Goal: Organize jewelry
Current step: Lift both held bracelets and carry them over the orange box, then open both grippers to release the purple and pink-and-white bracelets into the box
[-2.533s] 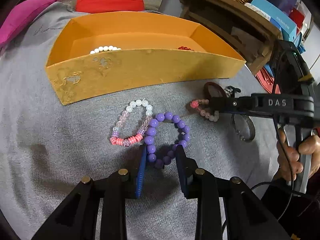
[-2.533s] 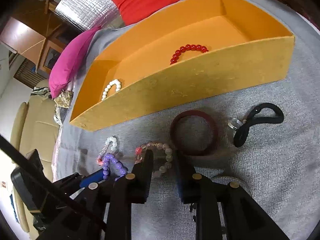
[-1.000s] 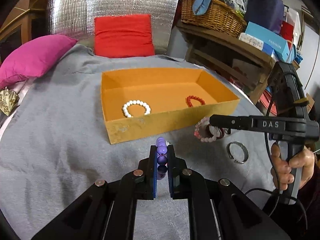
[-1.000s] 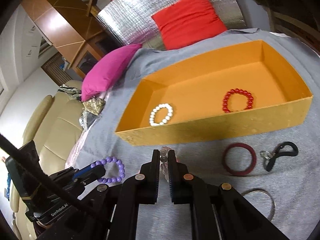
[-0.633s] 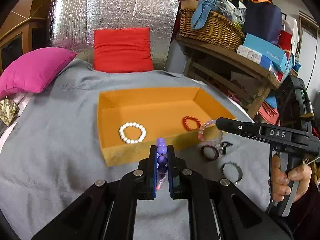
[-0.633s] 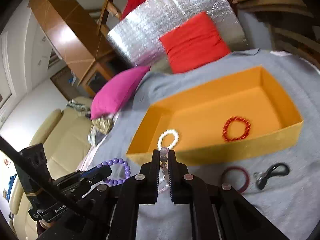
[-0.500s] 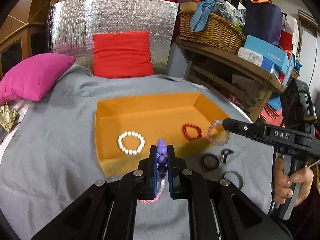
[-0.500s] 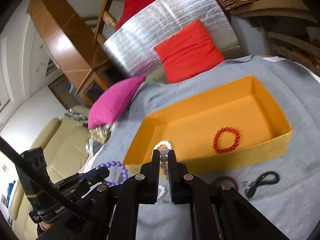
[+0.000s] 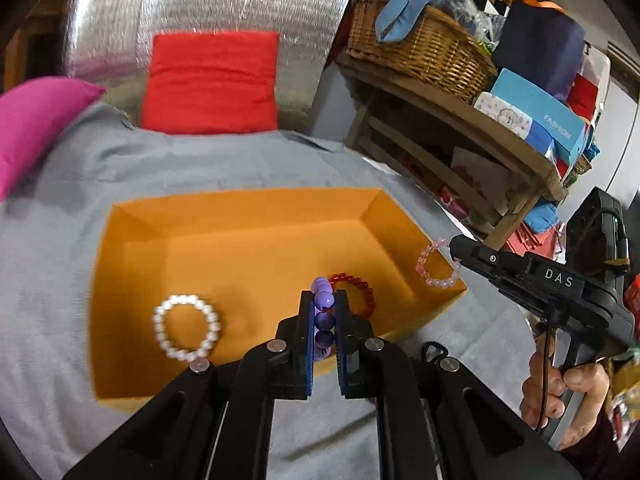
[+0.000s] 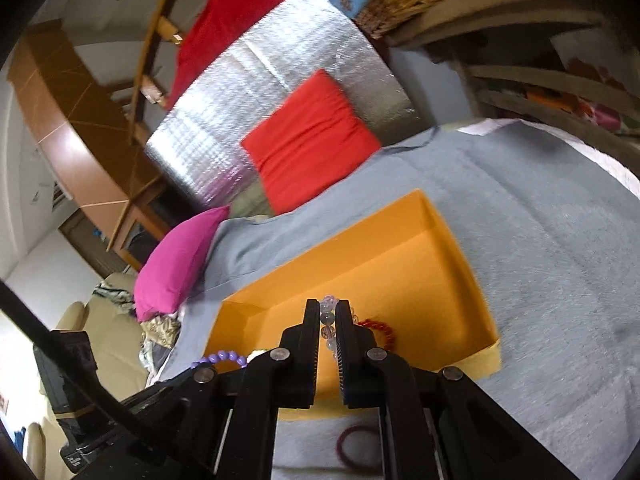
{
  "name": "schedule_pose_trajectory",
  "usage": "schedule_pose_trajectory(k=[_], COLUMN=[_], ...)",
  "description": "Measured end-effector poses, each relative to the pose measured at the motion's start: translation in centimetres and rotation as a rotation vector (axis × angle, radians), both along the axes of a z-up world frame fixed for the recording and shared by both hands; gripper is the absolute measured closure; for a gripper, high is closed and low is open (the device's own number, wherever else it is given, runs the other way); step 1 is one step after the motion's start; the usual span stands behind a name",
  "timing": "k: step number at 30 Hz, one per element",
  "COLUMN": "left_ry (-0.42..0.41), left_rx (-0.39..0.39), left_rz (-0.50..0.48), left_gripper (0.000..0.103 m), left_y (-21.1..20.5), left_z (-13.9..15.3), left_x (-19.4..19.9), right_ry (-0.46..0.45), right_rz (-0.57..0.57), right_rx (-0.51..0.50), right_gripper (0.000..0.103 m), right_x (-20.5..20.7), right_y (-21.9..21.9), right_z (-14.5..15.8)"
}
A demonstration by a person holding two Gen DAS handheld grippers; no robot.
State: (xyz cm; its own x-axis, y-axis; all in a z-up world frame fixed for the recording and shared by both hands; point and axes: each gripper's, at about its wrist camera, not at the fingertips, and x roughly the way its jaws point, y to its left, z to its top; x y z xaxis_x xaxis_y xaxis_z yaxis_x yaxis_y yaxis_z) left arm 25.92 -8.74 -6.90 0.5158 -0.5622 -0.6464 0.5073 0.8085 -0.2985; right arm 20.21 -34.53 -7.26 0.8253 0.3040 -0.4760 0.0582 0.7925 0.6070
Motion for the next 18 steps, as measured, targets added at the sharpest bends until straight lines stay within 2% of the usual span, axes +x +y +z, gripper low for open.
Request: schedule_pose_trajectory(k=[6,13,18], left_ry=[0.060,0.109,0.135], left_rx=[-0.012,0.021,0.051], left_rz=[-0.016,-0.022,0.013], left_gripper=[0.094,0.093,0.093], left_y=[-1.7,-3.1,-2.8], left_z=[-1.3,-2.9,-3.9], left_x=[2.4,4.2,5.4], right_ry=[0.075,0.146,0.173], right_rz=[-0.005,0.038,0.063], right_rx=[0.028,0.009,0.000], right_gripper=[0.094,0.094,0.094], right_x=[4.0,8.4,10.5], right_y=[-1.4,0.3,1.2], right_z=[-1.9,-3.4,-3.8])
